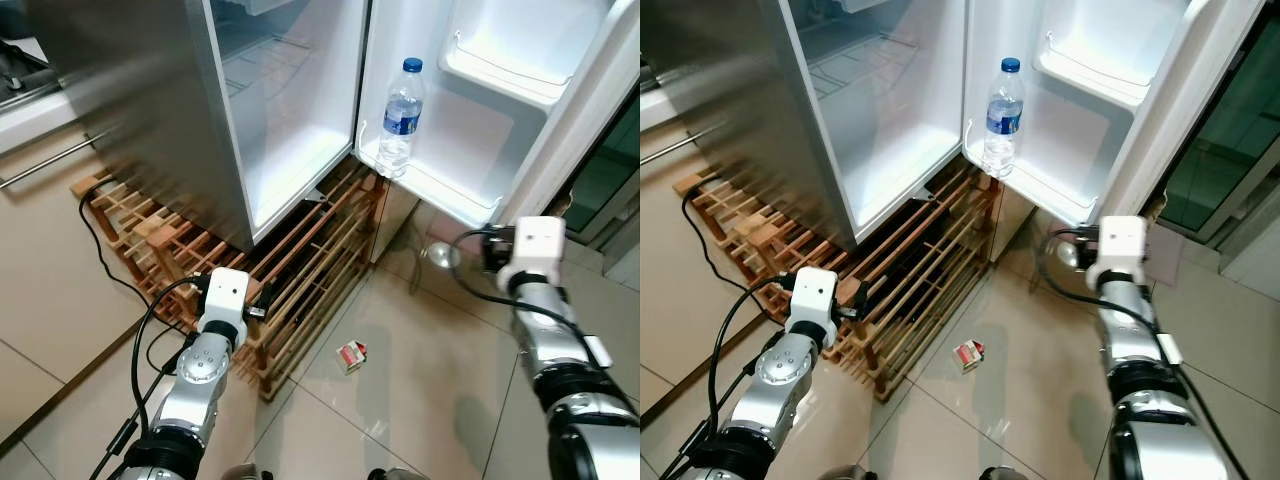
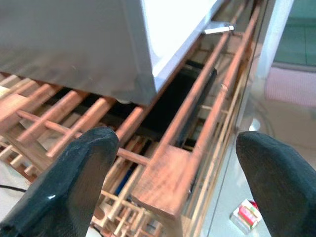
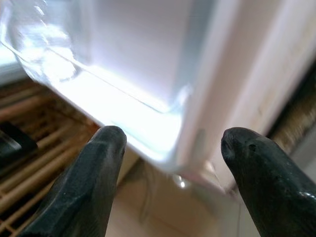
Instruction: Restocking fridge
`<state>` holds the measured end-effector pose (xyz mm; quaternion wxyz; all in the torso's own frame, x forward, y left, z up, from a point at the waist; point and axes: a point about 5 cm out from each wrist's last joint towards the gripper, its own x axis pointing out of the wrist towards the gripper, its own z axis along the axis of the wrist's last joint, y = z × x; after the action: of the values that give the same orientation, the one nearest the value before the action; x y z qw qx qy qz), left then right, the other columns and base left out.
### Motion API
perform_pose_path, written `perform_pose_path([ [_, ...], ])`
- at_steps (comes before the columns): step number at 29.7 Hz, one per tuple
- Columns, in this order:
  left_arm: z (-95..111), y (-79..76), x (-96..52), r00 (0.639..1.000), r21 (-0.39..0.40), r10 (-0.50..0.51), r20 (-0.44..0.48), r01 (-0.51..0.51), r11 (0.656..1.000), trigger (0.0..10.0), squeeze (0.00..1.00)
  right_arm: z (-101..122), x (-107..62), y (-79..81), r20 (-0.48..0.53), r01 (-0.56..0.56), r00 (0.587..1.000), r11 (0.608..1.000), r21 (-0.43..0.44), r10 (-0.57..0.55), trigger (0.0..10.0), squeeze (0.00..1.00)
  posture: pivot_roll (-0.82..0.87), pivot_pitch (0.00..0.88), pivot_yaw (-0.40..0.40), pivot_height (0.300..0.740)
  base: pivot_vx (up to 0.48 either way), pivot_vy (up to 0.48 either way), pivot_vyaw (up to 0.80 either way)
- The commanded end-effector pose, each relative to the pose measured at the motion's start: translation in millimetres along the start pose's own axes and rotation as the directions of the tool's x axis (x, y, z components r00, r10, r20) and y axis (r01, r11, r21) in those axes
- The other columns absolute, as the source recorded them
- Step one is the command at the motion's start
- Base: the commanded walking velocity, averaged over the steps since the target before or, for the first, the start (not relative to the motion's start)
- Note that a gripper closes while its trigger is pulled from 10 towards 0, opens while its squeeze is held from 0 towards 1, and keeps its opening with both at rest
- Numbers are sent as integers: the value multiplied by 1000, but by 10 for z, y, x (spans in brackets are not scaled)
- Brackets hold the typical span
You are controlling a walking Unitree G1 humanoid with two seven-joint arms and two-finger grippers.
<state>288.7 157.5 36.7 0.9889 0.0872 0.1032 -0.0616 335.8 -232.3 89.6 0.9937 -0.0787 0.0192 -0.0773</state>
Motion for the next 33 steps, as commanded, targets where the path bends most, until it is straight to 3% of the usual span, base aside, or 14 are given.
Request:
perform_pose_path([
  [1,201,-65,60,997,4,-36,75,35,999,10000,0,163,31,94,92,-23,995,1000,-6,24,10000,0,100,24,2,740,0,0,0],
  [9,276,-118,69,992,-16,-65,107,67,998,10000,0,245,84,101,100,-25,995,1000,5,24,10000,0,107,20,-3,740,0,0,0],
  [14,309,-136,56,990,-13,-76,122,79,997,10000,0,281,105,42,105,-8,994,1000,0,8,10000,0,107,20,-5,740,389,0,0],
  [25,330,-188,43,985,-14,-106,133,109,994,10000,0,318,138,-147,102,41,994,999,-19,-39,10000,0,99,21,-6,740,477,0,0],
  [31,332,-200,45,986,-14,-105,129,108,994,10000,0,337,155,-292,97,78,993,996,-50,-73,10000,0,100,28,0,740,0,0,0],
  [33,310,-190,35,987,-12,-106,120,108,994,10000,0,357,164,-421,95,127,988,990,-68,-121,10000,0,102,26,4,740,0,0,0],
])
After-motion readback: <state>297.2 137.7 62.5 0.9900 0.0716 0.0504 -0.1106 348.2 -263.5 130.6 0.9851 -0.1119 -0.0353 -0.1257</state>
